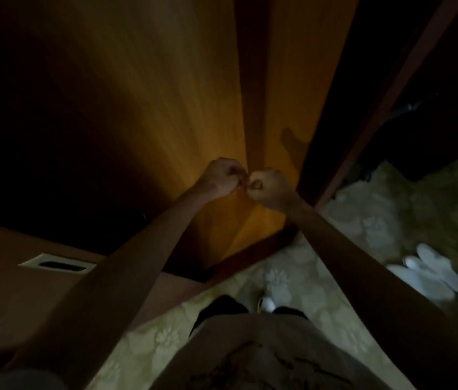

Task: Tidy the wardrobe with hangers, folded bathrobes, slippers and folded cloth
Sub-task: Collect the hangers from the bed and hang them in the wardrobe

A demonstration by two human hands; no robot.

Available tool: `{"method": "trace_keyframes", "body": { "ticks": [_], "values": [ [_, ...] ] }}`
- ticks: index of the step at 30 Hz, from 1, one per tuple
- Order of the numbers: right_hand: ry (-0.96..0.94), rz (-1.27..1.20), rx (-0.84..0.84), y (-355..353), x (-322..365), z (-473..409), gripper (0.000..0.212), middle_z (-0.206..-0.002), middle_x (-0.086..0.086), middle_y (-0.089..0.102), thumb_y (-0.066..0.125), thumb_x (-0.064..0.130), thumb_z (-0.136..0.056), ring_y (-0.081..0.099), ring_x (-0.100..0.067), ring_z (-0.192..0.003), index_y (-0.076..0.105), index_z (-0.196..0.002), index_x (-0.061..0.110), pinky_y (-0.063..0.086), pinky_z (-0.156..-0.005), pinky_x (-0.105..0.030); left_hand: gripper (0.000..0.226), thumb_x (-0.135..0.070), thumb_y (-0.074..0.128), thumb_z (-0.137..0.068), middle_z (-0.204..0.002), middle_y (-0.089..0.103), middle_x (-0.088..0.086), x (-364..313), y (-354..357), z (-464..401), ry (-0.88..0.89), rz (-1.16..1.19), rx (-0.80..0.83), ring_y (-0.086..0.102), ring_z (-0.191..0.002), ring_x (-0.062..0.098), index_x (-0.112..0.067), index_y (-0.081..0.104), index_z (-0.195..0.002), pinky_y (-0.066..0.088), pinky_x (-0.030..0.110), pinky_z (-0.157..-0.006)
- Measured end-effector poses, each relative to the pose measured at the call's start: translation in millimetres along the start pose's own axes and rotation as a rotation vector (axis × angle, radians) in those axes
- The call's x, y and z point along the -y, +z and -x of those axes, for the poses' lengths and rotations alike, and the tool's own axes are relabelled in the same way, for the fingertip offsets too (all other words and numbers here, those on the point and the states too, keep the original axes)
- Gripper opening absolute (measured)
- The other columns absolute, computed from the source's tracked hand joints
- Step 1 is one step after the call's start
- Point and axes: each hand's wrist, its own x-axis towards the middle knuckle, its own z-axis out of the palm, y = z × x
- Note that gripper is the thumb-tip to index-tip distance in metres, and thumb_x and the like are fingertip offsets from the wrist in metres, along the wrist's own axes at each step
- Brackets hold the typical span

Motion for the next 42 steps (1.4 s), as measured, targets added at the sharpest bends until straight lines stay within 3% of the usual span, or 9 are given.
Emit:
{"method": "trace_keyframes", "body": {
  "ticks": [4,8,13,22,24,28,34,38,42],
  "values": [
    [0.290,-0.078,0.055,31.8,-76.0,23.9,0.023,-0.113,-0.007,0.071,0.064,0.023,-0.091,0.065,-0.021,-0.107,0.074,-0.109,0.012,0.051,-0.091,-0.031,0.009,-0.014,0.057,-0.098,-0.094,0.070,0.007,29.3,76.1,-13.2,-0.013,-0.040,0.331,0.061,-0.059,0.012,-0.018,0.065,-0.098,0.048,0.029,-0.055],
    [0.539,-0.144,0.060,63.6,-139.1,62.0,0.021,-0.110,-0.007,0.072,0.062,0.016,-0.093,0.066,-0.019,-0.106,0.074,-0.107,0.005,0.048,-0.093,-0.029,0.031,-0.024,0.060,-0.099,-0.118,0.065,0.004,56.1,142.4,-26.5,-0.062,-0.118,0.562,0.066,-0.065,0.015,-0.021,0.054,-0.129,0.049,0.023,-0.052],
    [0.874,-0.295,-0.051,114.3,-192.7,125.4,0.021,-0.098,-0.015,0.074,0.058,0.014,-0.091,0.070,-0.028,-0.095,0.072,-0.093,-0.001,0.056,-0.089,-0.040,0.033,-0.019,0.057,-0.100,-0.112,0.065,0.005,80.9,201.9,-27.7,-0.001,-0.308,0.827,0.061,-0.064,0.010,-0.014,0.052,-0.132,0.045,0.017,-0.047],
    [1.422,-0.697,-0.314,223.1,-213.5,238.8,0.029,-0.089,-0.014,0.073,0.056,0.031,-0.086,0.070,-0.030,-0.078,0.069,-0.092,0.007,0.057,-0.067,-0.034,0.024,-0.015,0.051,-0.103,-0.094,0.070,0.005,88.0,279.1,-22.6,0.052,-0.793,1.284,0.062,-0.059,0.011,-0.006,0.062,-0.122,0.049,0.019,-0.048],
    [1.495,-0.791,-0.394,243.2,-203.1,260.9,0.020,-0.087,-0.015,0.072,0.055,0.027,-0.084,0.070,-0.033,-0.083,0.066,-0.084,0.010,0.056,-0.073,-0.035,0.023,-0.014,0.050,-0.104,-0.100,0.070,0.010,78.8,299.5,-12.1,0.110,-0.895,1.349,0.062,-0.061,0.012,-0.006,0.062,-0.121,0.049,0.017,-0.046],
    [1.610,-1.060,-0.640,273.0,-178.5,304.8,0.021,-0.073,-0.010,0.074,0.057,0.020,-0.085,0.070,-0.023,-0.069,0.072,-0.080,0.007,0.050,-0.060,-0.026,0.021,-0.010,0.050,-0.103,-0.088,0.067,0.008,53.0,346.3,25.5,0.200,-1.037,1.443,0.061,-0.062,0.015,-0.001,0.063,-0.117,0.049,0.021,-0.049],
    [1.746,-1.408,-0.962,342.9,-141.1,377.9,0.025,-0.083,-0.011,0.076,0.058,0.020,-0.093,0.071,-0.023,-0.075,0.074,-0.090,0.001,0.057,-0.074,-0.033,0.017,-0.012,0.049,-0.103,-0.082,0.067,0.004,12.2,445.6,151.8,0.423,-1.224,1.642,0.060,-0.060,0.014,-0.006,0.064,-0.107,0.049,0.022,-0.050],
    [1.806,-1.586,-1.046,376.8,-125.9,426.2,0.025,-0.085,-0.008,0.075,0.058,0.022,-0.095,0.068,-0.017,-0.069,0.073,-0.097,0.002,0.054,-0.062,-0.027,0.015,-0.009,0.049,-0.103,-0.082,0.066,0.008,-4.9,498.9,232.2,0.517,-1.212,1.696,0.059,-0.057,0.015,-0.004,0.063,-0.105,0.047,0.021,-0.045],
    [1.823,-1.625,-1.137,377.5,-147.9,492.9,0.027,-0.086,-0.010,0.075,0.060,0.023,-0.095,0.067,-0.019,-0.070,0.074,-0.098,0.000,0.058,-0.070,-0.034,0.018,-0.008,0.048,-0.102,-0.079,0.065,0.006,-30.7,547.5,277.6,0.628,-1.214,1.658,0.058,-0.056,0.014,-0.004,0.065,-0.105,0.044,0.022,-0.047]
  ]
}}
